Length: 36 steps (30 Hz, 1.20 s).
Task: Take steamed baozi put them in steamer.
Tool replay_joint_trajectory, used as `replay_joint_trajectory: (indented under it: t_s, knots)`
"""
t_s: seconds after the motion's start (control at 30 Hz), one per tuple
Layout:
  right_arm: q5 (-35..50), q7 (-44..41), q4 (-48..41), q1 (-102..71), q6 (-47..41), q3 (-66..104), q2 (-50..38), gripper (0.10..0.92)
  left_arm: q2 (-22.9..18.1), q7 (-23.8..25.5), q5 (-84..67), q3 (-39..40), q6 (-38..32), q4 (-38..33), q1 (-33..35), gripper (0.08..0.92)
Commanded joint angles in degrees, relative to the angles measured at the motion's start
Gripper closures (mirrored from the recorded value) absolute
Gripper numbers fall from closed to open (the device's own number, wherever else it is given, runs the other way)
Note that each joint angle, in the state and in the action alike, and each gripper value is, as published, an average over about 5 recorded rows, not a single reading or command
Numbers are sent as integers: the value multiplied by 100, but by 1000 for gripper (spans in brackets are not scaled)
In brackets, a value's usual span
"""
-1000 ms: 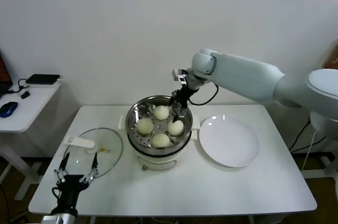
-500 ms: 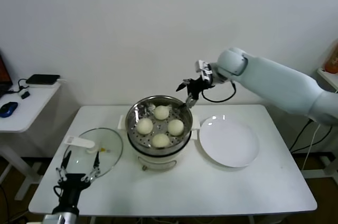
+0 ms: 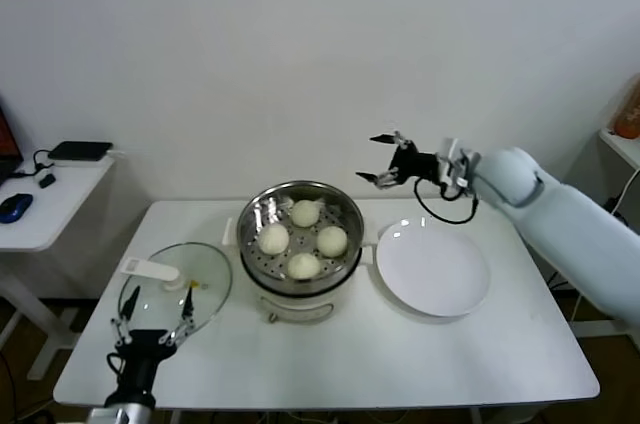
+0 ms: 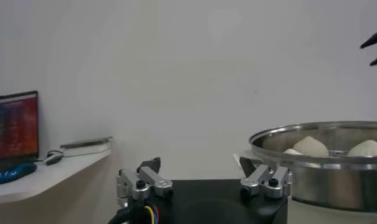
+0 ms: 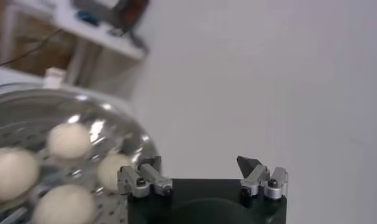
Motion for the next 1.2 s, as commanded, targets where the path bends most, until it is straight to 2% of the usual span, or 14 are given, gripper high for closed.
replay_joint_trajectory:
  t_s: [0.03,0.27,0.57,0.87,1.2]
  knots:
    - [-694,2204,1469,-4560,910,4071,828,203,-42,-18,23,34,16,-41,20,177]
    - [-975,2260,1984,-6136,1492,5001,2067,203,-16,-62,21,2,107,-78,-44,177]
    - [-1097,2279,2350,-7538,2055,5163,3391,203,14,-87,38,-39,135,32,-110,177]
    - [-937,2251,2358,-7984,2136,5159,3700,203,17,-90,41,-51,126,34,-100,177]
    - [-798,2095,2332,-8020,1852,5117,3516,203,16,-71,98,-54,121,5,-74,177]
